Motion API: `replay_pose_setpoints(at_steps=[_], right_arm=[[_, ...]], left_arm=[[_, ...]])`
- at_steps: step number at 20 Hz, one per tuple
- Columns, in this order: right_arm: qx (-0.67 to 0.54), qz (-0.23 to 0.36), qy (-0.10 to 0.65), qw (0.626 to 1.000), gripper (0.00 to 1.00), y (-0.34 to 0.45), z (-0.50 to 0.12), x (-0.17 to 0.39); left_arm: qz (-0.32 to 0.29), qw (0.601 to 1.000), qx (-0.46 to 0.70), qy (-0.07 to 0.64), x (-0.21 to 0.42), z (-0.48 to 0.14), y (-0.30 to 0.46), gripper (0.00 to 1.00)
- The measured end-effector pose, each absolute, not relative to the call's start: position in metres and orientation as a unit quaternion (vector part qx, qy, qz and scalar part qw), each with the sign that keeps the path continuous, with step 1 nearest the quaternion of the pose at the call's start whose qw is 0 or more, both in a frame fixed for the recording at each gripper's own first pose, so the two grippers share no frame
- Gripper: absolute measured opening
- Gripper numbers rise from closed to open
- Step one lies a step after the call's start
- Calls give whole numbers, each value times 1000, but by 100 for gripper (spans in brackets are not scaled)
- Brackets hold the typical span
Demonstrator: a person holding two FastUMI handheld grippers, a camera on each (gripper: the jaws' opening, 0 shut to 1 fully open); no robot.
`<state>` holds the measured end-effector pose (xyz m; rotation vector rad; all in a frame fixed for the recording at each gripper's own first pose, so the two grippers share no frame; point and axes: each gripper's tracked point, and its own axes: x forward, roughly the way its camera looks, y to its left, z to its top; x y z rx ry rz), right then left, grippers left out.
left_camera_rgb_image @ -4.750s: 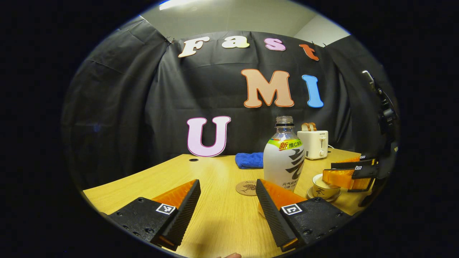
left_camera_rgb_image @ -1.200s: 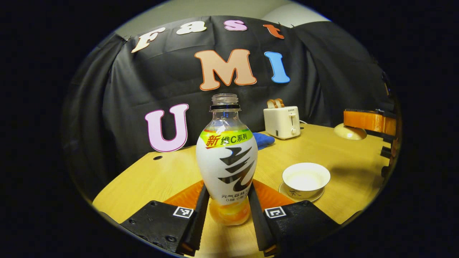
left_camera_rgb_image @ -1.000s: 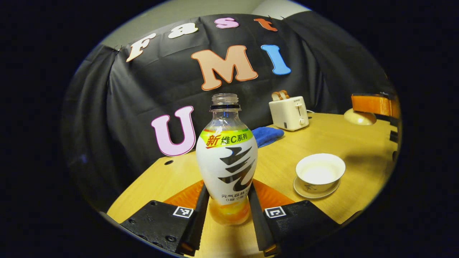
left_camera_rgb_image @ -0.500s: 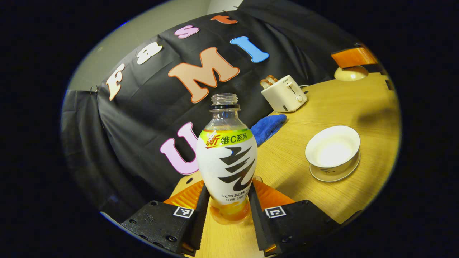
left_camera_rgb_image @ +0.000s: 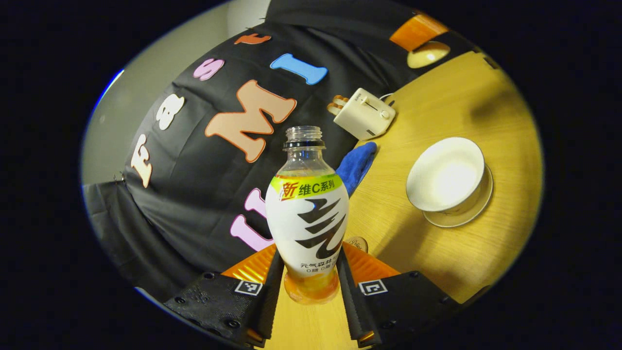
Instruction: Open the teacup lid with one hand, grasp the water bottle and pour water into the teacup with the other hand; after pouring, place the water bottle on the coaster and then close the teacup lid.
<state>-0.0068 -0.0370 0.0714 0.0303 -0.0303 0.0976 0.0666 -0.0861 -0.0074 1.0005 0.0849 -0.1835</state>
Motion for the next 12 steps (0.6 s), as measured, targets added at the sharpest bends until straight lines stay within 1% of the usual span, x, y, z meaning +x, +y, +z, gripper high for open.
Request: replay_pose_setpoints(at_steps=[1, 6, 12], right_arm=[[16, 48, -17, 999, 27, -38, 72, -6], [16, 49, -18, 998, 24, -37, 74, -7], [14, 53, -16, 998, 26, -34, 72, -8]], left_arm=[[-95, 862, 497, 43, 67, -12, -89, 57], [-117, 827, 546, 58, 64, -27, -91, 57], [-122, 770, 623, 60, 62, -25, -83, 57]])
